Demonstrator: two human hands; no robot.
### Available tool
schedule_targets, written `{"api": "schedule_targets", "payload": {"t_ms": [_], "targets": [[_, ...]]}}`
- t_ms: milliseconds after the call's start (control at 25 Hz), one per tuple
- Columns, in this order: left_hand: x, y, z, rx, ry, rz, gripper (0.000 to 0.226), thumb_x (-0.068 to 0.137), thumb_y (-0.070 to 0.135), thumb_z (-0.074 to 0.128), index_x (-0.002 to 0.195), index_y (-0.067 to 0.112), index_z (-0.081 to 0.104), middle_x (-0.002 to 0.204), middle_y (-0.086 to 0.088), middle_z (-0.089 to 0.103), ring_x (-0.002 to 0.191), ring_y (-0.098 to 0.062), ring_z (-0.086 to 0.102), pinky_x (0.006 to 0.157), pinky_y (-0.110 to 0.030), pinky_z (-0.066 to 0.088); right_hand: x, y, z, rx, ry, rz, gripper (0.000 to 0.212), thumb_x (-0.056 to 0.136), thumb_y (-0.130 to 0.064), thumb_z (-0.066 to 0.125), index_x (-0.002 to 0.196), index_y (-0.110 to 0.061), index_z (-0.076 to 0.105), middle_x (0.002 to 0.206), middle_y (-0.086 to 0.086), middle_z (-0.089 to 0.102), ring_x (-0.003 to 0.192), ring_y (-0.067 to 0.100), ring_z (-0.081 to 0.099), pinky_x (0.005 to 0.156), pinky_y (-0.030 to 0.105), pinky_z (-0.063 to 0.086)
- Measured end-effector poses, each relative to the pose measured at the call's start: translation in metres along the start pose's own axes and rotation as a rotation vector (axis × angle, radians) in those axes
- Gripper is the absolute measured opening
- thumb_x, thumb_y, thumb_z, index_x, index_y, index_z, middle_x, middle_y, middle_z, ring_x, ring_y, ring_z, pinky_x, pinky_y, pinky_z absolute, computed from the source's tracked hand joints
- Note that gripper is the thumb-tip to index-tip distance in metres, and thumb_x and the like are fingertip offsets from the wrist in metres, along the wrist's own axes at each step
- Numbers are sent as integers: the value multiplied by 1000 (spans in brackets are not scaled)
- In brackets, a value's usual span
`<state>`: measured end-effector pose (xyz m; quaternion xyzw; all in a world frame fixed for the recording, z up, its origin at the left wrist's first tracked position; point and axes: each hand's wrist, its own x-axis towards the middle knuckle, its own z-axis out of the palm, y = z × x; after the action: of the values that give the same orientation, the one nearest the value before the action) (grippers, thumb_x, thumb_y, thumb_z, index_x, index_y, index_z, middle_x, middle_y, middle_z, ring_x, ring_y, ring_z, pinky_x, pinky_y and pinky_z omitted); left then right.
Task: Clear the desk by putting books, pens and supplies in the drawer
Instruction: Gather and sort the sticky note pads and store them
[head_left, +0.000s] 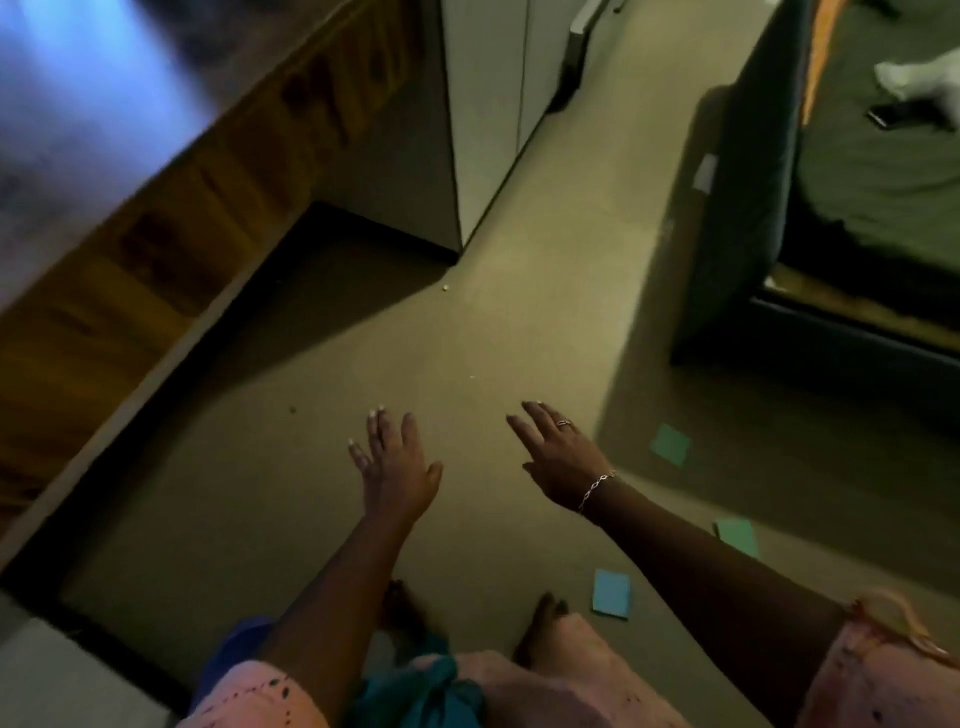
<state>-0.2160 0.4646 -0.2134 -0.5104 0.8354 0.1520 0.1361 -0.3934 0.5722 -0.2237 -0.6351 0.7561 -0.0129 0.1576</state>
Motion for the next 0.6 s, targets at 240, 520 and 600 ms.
{"api": "schedule_targets", "payload": {"t_ms": [240, 520, 600], "targets": [[39, 97, 51, 181, -164, 304, 65, 93, 40, 47, 146, 14, 19, 156, -12, 11, 146, -29, 2, 115, -52, 6, -85, 134, 27, 133, -35, 430, 54, 88, -19, 56, 138, -8, 38, 144, 17, 37, 128, 35, 39, 102, 39, 39], [107, 162, 192, 464, -347, 617, 53, 94, 30, 49, 140, 11, 30, 151, -12, 26, 145, -28, 9, 116, -49, 6, -127, 222, 173, 229, -221, 729, 51, 86, -11, 58, 135, -10, 42, 135, 11, 46, 121, 28, 47, 95, 34, 43], [126, 172, 245, 545, -374, 729, 50, 93, 24, 49, 138, 10, 32, 149, -14, 29, 144, -29, 13, 116, -50, 5, -125, 240, 227, 233, -271, 758, 50, 86, -7, 56, 134, -10, 42, 134, 12, 48, 121, 29, 47, 94, 35, 44]]}}
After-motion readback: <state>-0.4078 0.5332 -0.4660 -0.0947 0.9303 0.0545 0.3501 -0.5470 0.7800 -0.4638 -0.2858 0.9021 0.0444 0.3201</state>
